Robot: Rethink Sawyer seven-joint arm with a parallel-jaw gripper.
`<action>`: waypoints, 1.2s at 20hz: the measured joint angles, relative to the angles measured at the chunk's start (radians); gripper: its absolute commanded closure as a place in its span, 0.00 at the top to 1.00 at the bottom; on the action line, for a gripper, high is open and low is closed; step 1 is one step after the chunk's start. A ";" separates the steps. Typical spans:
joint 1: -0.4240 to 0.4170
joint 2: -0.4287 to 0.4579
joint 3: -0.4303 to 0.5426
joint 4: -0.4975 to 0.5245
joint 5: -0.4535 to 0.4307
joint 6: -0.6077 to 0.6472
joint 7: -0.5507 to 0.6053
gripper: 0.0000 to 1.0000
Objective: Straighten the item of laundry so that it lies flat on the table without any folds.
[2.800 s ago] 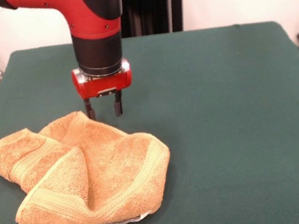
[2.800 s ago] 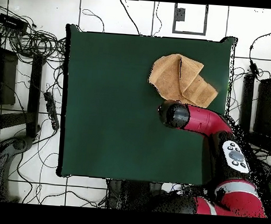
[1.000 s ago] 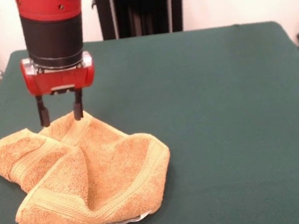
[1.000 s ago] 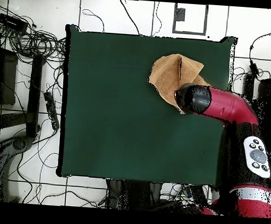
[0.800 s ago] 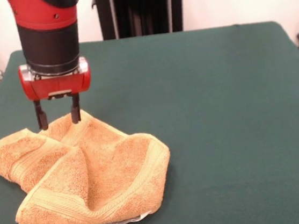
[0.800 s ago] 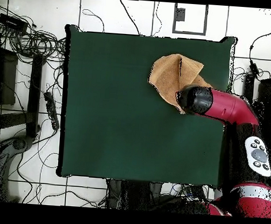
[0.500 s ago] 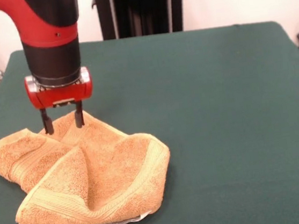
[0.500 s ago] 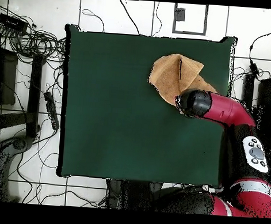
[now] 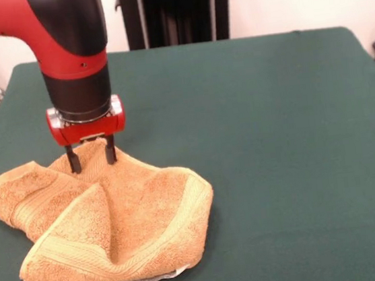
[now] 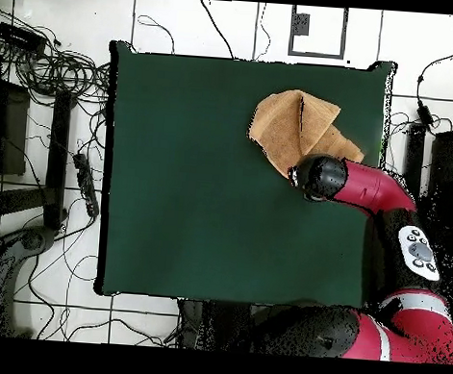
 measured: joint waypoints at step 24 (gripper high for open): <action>-0.036 0.015 0.039 0.007 0.001 -0.031 0.000 0.00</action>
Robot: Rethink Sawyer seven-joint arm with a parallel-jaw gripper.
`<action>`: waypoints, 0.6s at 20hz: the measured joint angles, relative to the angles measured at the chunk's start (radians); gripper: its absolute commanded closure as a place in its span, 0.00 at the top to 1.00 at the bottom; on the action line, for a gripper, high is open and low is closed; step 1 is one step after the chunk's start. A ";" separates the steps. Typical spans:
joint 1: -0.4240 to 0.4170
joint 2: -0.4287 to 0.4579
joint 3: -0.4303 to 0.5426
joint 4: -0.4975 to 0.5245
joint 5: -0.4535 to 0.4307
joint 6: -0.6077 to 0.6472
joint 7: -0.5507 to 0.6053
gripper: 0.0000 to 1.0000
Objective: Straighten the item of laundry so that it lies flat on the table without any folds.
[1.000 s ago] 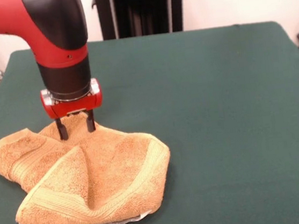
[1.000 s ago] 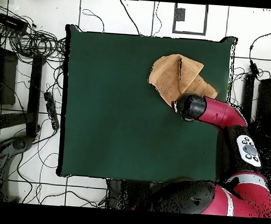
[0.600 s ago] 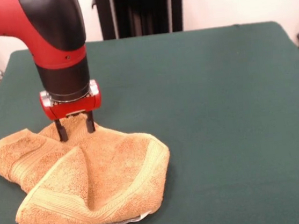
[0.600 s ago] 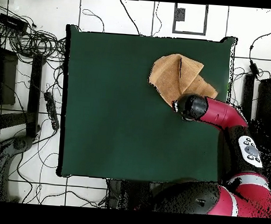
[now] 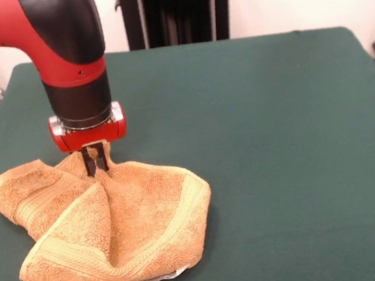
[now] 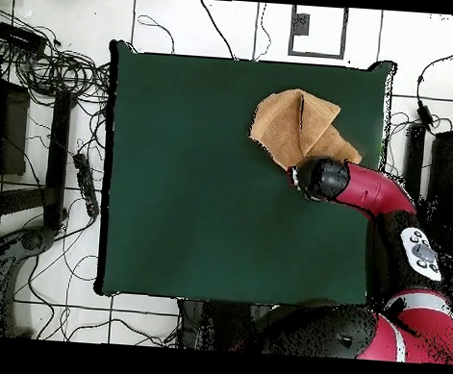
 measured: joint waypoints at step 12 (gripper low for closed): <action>0.000 -0.014 -0.006 0.040 0.000 -0.066 0.000 0.00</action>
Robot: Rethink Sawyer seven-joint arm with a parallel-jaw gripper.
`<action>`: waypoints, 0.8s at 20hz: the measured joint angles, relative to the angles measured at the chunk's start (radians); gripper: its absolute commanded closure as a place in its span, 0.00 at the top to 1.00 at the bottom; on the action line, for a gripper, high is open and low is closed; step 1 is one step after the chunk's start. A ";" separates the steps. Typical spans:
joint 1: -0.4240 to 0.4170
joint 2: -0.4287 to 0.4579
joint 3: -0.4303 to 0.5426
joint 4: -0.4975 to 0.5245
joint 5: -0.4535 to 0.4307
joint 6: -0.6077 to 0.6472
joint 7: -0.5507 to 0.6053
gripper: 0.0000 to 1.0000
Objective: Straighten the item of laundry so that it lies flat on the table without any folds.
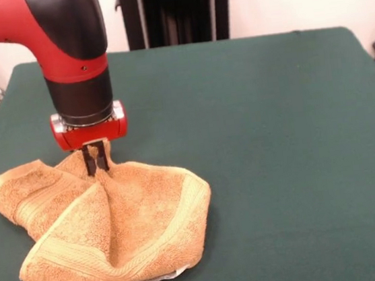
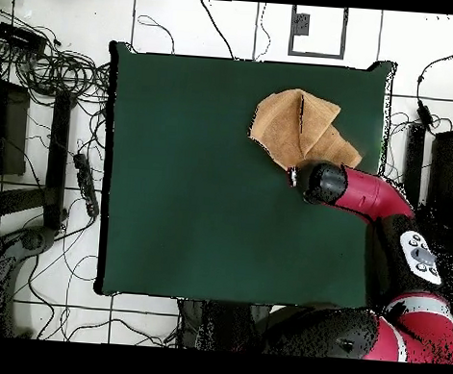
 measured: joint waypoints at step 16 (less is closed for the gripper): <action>0.059 -0.057 -0.059 0.255 0.153 -0.267 0.133 0.00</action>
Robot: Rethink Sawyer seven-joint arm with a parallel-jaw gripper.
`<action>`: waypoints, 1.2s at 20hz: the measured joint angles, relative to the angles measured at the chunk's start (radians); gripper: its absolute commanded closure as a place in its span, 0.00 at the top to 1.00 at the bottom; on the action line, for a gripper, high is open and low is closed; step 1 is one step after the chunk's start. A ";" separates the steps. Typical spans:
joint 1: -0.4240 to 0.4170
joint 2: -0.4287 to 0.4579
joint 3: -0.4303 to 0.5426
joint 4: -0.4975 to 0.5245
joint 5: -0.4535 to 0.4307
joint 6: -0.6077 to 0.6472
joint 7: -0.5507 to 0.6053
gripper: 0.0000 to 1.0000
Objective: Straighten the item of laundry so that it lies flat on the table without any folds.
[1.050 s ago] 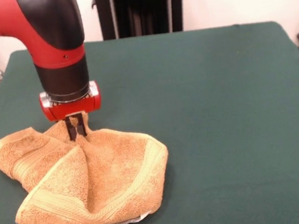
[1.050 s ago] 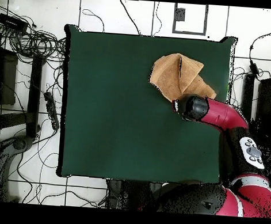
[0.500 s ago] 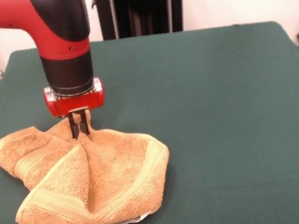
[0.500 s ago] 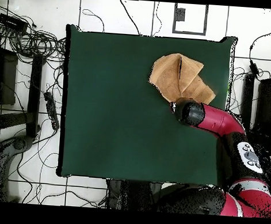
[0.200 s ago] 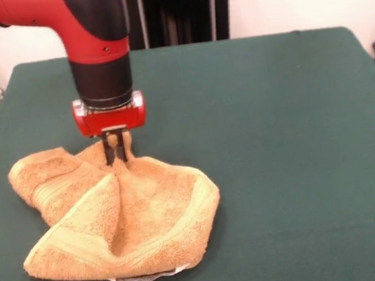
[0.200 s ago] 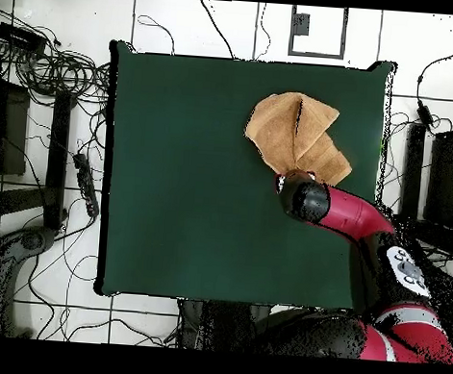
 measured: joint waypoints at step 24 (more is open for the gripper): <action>0.139 -0.123 -0.088 0.229 0.192 0.050 0.159 0.00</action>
